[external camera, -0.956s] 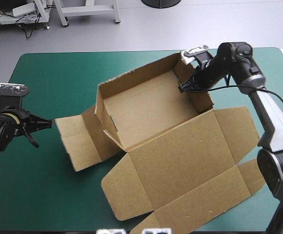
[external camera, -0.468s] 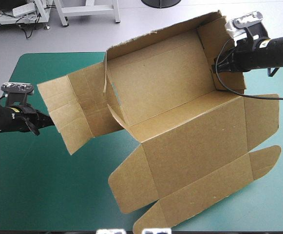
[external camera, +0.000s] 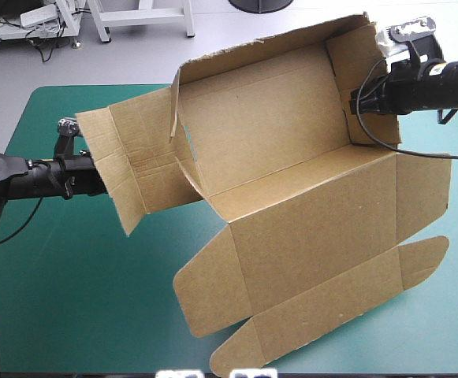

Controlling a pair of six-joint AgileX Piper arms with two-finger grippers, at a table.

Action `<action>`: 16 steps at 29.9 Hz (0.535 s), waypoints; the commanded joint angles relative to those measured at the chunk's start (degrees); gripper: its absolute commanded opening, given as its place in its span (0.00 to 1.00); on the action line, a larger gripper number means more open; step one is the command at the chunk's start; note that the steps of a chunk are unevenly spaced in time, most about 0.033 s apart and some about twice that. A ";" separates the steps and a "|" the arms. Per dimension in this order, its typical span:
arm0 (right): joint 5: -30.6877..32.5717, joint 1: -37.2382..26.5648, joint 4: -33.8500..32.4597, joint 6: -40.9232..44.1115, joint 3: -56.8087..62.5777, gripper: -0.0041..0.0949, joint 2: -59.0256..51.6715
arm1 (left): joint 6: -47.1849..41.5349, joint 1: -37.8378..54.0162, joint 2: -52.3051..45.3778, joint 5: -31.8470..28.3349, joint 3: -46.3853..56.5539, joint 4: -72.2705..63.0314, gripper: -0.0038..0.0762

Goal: Fold the box

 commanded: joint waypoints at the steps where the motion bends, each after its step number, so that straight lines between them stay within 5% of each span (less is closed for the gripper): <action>1: 0.59 -0.47 3.48 0.22 -1.34 0.02 -1.80 | 5.70 0.11 -1.18 6.54 -1.79 -13.99 0.05; 16: -0.40 -0.47 2.64 1.58 -1.34 0.02 1.91 | 6.10 -0.09 -1.41 8.21 -1.90 -26.57 0.05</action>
